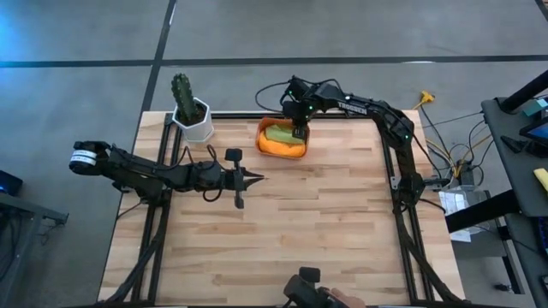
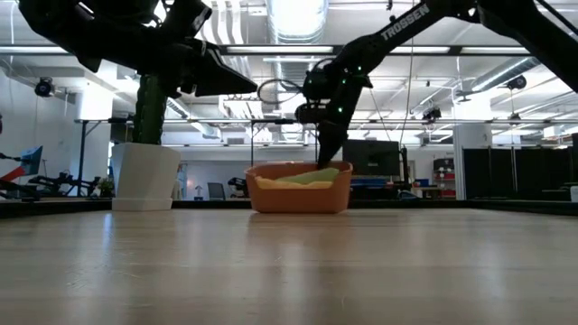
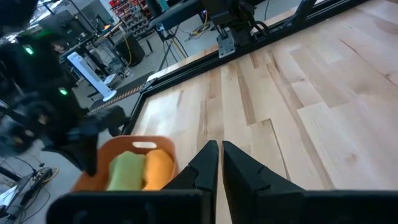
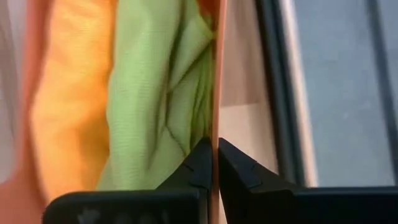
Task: Roll microfiber towels into tight, uniform cylinder then place into a basket
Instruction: Move the orange bin to the top right of the table
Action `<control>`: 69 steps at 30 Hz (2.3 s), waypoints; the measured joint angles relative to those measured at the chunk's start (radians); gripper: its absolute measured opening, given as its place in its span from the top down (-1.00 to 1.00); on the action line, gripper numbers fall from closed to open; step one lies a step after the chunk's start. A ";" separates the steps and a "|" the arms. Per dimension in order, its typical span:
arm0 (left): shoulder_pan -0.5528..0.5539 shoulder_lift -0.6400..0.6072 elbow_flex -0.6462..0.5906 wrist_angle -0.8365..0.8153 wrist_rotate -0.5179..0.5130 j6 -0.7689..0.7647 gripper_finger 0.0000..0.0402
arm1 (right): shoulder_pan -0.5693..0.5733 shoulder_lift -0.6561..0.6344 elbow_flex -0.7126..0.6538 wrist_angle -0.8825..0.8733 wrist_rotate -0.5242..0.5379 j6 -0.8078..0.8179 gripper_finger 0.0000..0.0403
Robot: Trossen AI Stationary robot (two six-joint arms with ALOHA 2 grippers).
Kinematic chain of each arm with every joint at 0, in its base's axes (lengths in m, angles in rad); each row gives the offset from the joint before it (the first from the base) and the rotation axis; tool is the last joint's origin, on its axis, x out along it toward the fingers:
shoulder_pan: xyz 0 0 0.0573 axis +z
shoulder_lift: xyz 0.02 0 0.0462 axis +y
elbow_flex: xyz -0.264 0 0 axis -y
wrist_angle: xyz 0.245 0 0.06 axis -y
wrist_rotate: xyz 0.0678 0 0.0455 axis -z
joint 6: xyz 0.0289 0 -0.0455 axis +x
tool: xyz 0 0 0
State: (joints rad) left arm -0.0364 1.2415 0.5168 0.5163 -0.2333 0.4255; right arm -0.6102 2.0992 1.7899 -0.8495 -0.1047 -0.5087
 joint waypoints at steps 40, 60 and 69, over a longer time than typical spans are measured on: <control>0.000 0.000 0.000 -0.001 0.019 -0.023 0.97 | -0.152 0.009 -0.065 -0.425 0.502 -0.221 0.96; 0.000 0.000 -0.017 -0.002 0.021 -0.022 0.97 | -0.345 0.006 -0.193 -0.431 0.758 -0.266 0.96; 0.000 0.000 -0.017 -0.001 0.021 -0.022 0.97 | -0.352 0.006 -0.193 -0.423 0.760 -0.242 0.96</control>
State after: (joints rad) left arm -0.0364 1.2415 0.4999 0.5152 -0.2123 0.4034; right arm -0.9627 2.1048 1.5970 -1.2724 0.6554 -0.7505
